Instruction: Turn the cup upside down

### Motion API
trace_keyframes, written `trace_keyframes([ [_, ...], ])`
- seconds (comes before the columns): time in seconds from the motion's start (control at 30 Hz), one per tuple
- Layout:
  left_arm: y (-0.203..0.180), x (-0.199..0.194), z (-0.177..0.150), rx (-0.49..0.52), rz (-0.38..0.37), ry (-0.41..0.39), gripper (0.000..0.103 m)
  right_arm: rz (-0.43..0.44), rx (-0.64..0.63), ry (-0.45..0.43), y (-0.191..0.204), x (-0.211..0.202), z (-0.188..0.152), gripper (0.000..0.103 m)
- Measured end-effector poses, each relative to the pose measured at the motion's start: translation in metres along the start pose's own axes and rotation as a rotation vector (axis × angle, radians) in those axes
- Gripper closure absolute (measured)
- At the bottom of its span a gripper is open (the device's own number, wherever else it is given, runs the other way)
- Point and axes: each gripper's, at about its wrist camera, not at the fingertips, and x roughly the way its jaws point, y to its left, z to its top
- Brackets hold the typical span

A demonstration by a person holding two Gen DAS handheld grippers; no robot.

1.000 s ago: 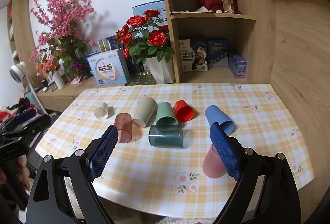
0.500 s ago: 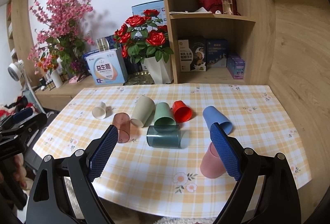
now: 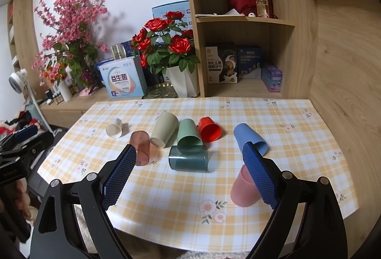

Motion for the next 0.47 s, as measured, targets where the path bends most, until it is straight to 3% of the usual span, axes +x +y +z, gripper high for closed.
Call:
trace_keyframes([
  [0.47,-0.002,0.0035,0.0007,-0.018,0.018,0.013,0.006,0.0,0.002,0.004,-0.0013,0.0013,0.0003,0.015],
])
